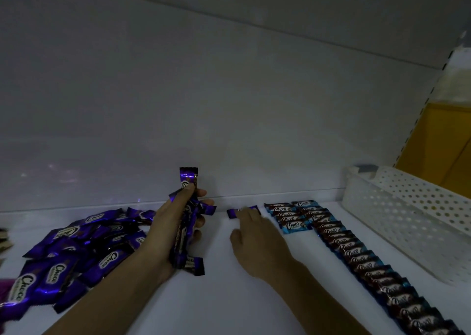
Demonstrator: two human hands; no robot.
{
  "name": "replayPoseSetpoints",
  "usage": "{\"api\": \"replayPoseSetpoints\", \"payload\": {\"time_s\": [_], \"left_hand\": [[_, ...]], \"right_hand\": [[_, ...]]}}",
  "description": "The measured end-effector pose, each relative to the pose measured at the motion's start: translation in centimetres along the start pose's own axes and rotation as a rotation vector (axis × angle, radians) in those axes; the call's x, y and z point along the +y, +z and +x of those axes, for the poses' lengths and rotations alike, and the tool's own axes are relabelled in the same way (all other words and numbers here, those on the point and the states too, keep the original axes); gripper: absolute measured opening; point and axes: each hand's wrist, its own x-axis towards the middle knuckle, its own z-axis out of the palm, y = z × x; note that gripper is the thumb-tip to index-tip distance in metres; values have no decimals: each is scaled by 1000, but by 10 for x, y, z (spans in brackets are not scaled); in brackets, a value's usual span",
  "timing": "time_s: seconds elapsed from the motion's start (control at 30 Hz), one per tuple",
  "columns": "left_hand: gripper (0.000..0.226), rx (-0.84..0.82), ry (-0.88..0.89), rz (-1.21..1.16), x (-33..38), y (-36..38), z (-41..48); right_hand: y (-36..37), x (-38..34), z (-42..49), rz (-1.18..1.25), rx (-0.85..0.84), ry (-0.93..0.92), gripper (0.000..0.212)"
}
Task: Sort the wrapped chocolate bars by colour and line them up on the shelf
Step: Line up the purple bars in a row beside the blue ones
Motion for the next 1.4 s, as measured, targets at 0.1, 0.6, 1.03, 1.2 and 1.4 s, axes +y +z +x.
{"api": "replayPoseSetpoints", "payload": {"time_s": [0.1,0.6,1.03,1.2,1.4], "left_hand": [[33,11,6,0,0,2,-3],[28,-24,159,7,-10,-2,-16],[23,-77,219,122,-13,7,-17],[24,-4,180,52,-12,3,-15],[28,-1,158,6,-13,-4,-9]], "right_hand": [[1,6,6,38,13,29,40],[-15,-42,-6,919,284,-19,39],[-43,0,13,1281,275,305,12],[-40,12,8,433,329,-56,8],[-37,23,4,218,44,-98,21]]}}
